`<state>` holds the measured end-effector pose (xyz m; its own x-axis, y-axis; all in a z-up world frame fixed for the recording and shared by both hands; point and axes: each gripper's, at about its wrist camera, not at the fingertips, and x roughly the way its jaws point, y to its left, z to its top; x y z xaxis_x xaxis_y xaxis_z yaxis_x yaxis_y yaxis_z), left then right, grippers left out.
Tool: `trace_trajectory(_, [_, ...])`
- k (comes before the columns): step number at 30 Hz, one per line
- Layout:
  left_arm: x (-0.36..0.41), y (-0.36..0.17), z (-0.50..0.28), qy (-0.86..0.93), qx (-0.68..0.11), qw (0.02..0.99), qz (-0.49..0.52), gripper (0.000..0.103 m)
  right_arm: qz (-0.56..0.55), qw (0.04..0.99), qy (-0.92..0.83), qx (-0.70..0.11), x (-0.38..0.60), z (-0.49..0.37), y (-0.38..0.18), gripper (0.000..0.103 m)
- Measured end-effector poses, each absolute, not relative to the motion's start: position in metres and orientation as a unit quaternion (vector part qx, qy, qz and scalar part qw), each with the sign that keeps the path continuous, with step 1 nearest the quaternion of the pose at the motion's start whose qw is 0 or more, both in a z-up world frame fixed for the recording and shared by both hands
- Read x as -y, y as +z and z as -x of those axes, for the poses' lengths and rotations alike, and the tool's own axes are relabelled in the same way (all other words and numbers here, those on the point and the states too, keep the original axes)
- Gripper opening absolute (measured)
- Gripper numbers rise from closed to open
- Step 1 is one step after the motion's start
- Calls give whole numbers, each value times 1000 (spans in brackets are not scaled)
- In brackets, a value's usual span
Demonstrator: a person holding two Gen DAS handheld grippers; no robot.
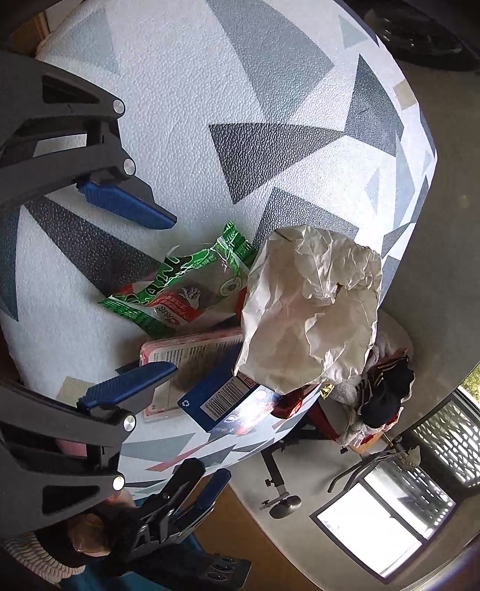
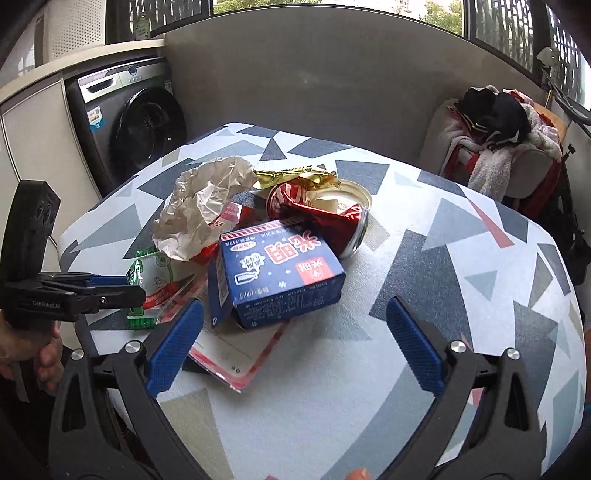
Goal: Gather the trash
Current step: 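Move both open tools back up toward the wrappers on the table, then grasp the blue milk carton with the right tool while the left tool grasps the green wrapper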
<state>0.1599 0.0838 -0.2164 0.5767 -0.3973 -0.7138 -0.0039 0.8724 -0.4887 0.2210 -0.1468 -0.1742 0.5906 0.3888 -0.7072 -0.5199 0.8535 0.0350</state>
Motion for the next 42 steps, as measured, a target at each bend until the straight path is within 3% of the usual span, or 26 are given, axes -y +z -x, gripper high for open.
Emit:
trace_trajectory(14, [-87, -216, -167, -117, -445, 860, 223, 70, 77, 839, 281, -459, 106, -288, -208, 97])
trace_trajectory(15, [-87, -216, -168, -117, -444, 860, 222, 70, 82, 838, 286, -458, 104, -286, -209, 96])
trace_trajectory(16, [-87, -216, -168, -117, -444, 860, 221, 69, 89, 836, 292, -455, 103, -284, -208, 88])
trace_trajectory(42, [-83, -216, -174, -91, -447, 868, 195, 54, 62, 893, 239, -377, 184, -177, -174, 87])
